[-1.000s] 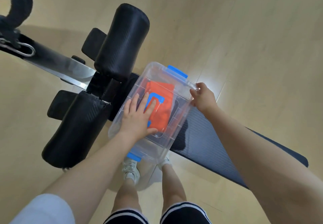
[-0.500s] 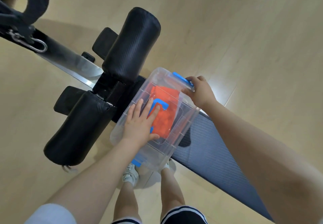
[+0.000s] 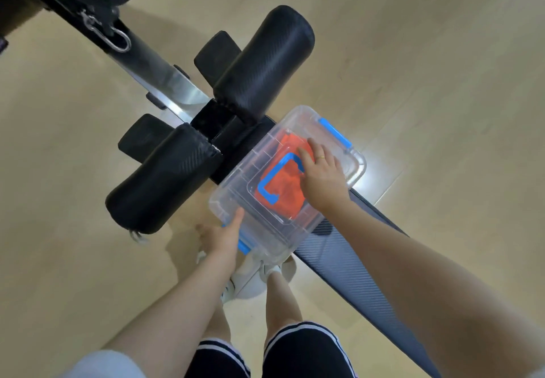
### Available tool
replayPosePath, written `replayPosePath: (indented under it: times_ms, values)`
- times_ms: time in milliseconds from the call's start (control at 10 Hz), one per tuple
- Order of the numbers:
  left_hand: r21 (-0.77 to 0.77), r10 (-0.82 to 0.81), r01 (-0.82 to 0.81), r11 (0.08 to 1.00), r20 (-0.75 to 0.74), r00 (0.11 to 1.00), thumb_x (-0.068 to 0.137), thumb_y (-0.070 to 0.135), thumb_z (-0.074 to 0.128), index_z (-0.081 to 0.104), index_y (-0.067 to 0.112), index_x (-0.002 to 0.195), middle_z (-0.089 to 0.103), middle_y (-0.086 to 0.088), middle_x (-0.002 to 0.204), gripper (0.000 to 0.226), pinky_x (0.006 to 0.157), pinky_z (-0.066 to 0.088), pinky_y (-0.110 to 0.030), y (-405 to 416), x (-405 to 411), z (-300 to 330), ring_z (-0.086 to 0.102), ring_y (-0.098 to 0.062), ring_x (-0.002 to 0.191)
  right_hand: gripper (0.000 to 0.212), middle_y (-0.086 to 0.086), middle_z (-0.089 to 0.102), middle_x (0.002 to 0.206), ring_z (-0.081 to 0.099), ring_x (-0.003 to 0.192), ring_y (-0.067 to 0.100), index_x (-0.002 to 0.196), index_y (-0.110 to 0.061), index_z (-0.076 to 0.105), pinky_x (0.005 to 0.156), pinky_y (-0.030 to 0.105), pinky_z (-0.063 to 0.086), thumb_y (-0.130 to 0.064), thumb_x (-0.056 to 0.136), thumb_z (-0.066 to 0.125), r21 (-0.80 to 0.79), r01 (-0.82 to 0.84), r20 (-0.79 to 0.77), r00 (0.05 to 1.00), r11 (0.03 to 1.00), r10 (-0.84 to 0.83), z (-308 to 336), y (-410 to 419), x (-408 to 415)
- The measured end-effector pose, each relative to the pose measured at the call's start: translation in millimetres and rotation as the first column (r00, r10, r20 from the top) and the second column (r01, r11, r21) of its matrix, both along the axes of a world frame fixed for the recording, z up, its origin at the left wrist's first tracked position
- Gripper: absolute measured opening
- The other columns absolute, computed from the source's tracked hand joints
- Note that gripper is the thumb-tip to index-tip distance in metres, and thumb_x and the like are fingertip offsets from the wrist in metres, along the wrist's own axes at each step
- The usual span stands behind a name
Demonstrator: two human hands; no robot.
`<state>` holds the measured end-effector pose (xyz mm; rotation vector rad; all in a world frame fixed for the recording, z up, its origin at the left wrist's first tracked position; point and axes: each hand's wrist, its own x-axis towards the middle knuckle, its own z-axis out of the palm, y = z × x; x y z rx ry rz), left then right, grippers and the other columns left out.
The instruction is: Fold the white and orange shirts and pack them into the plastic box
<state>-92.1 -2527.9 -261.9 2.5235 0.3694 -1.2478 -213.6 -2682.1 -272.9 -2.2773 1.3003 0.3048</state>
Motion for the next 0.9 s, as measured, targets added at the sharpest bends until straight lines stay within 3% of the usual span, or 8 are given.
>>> replayPosePath:
  times_ms: [100,200,400,500,600,700,800,900]
  values:
    - [-0.052,0.177,-0.192,0.980,-0.218,0.960,0.053,0.083,0.059,0.048,0.016,0.126,0.055,-0.008,0.126,0.100,0.103,0.042,-0.046,7.0,-2.5,-3.1,0.053,-0.031,0.112,0.063,0.011,0.003,0.159,0.002,0.146,0.029,0.148,-0.020,0.020,0.115,0.046,0.013,-0.009,0.091,0.045,-0.015,-0.024,-0.056,0.998,1.000,0.023,-5.7,14.4,0.0]
    - [-0.142,0.165,-0.195,0.970,-0.204,0.965,0.080,0.058,0.058,0.051,0.006,0.115,0.058,-0.004,0.092,0.063,0.093,0.046,-0.040,9.3,-3.6,-5.8,0.055,-0.020,0.079,0.067,0.010,-0.003,0.159,-0.005,0.147,0.028,0.150,-0.021,0.009,0.117,0.045,0.010,-0.011,0.093,0.043,0.000,-0.020,-0.093,0.996,1.000,0.020,-5.8,17.1,1.5]
    - [-0.143,-0.069,0.065,0.988,-0.020,0.997,0.091,0.031,0.055,0.050,0.000,0.114,0.060,-0.016,0.113,0.039,0.077,0.043,-0.033,8.0,-10.1,3.1,0.056,-0.028,0.093,0.078,0.009,-0.013,0.158,-0.012,0.146,0.028,0.149,-0.021,-0.002,0.118,0.045,0.011,-0.004,0.090,0.046,0.035,-0.038,-0.177,0.983,0.999,0.043,-5.4,17.1,6.4]
    - [-0.076,-0.234,0.234,0.969,0.010,0.972,0.095,0.027,0.047,0.055,-0.003,0.108,0.062,-0.020,0.109,0.034,0.078,0.046,-0.037,4.8,-6.2,4.0,0.060,-0.034,0.097,0.086,0.008,-0.018,0.157,-0.015,0.146,0.027,0.149,-0.022,-0.004,0.117,0.045,0.012,0.001,0.086,0.050,0.080,-0.052,-0.193,0.979,0.995,0.067,-0.6,16.3,6.2]
    - [-0.014,-0.362,0.361,0.932,-0.025,0.932,0.097,0.025,0.041,0.055,-0.002,0.109,0.062,-0.018,0.104,0.033,0.074,0.046,-0.035,-0.2,-1.6,6.0,0.057,-0.029,0.086,0.082,0.006,-0.015,0.158,-0.005,0.147,0.026,0.149,-0.023,0.001,0.115,0.045,0.021,0.003,0.086,0.047,0.186,-0.043,-0.165,0.984,0.982,0.074,11.7,9.4,2.3]
    - [0.009,-0.486,0.488,0.873,-0.070,0.871,0.097,0.026,0.040,0.052,0.000,0.119,0.061,-0.016,0.112,0.037,0.075,0.044,-0.033,-8.0,8.3,30.5,0.054,-0.025,0.086,0.069,0.005,0.006,0.159,0.023,0.142,0.028,0.147,-0.019,0.019,0.110,0.042,0.033,0.002,0.086,0.042,0.261,0.003,-0.038,0.999,0.965,0.007,45.9,2.0,-0.1]
    - [-0.010,-0.717,0.720,0.694,0.078,0.692,0.094,0.025,0.044,0.027,0.004,0.140,0.056,-0.016,0.123,0.053,0.073,0.045,-0.031,-18.1,23.6,70.4,0.056,-0.025,0.095,0.057,0.007,0.027,0.154,0.031,0.137,0.027,0.145,-0.014,0.025,0.107,0.038,0.031,-0.009,0.092,0.044,0.170,0.010,0.016,1.000,0.985,-0.013,88.7,-4.9,-0.2]
    - [-0.144,-0.827,0.860,0.490,0.237,0.511,0.095,0.023,0.044,0.015,0.006,0.144,0.048,-0.018,0.135,0.060,0.093,0.045,-0.038,-29.2,35.9,115.3,0.052,-0.031,0.117,0.054,0.010,0.033,0.150,0.031,0.136,0.029,0.144,-0.013,0.028,0.107,0.040,0.033,-0.015,0.093,0.046,0.116,0.087,0.068,0.993,0.989,-0.096,121.7,-0.1,-4.7]
